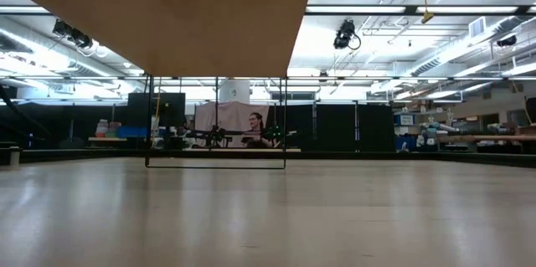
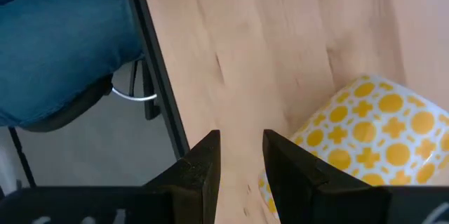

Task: Place coffee mugs
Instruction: Put the yellow mug on the shelf aligned with the blue mug

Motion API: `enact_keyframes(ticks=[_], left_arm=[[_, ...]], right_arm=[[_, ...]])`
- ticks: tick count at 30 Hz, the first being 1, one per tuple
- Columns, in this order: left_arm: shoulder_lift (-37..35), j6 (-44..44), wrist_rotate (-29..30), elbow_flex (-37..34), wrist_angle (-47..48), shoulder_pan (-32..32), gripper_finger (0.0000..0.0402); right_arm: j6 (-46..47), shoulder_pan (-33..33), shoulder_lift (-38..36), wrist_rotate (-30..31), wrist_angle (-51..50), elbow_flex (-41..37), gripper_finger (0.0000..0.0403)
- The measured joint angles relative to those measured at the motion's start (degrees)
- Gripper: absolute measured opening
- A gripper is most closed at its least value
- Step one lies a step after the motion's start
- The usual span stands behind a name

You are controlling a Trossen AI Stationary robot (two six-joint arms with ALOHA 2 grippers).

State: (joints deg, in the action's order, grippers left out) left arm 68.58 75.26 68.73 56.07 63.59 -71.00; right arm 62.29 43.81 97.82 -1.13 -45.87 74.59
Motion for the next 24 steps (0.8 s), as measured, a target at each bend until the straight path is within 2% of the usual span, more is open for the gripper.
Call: enact_keyframes(ticks=[15,24], left_arm=[[0.0,0.0,0.0,0.0,-0.4,0.0,0.0144],[0.0,0.0,0.0,0.0,-0.4,0.0,0.0144]], right_arm=[[0.5,-0.2,0.0,-0.1,-0.4,0.0,0.0116],[0.7,-0.2,0.0,-0.4,-1.3,0.0,0.0161]])
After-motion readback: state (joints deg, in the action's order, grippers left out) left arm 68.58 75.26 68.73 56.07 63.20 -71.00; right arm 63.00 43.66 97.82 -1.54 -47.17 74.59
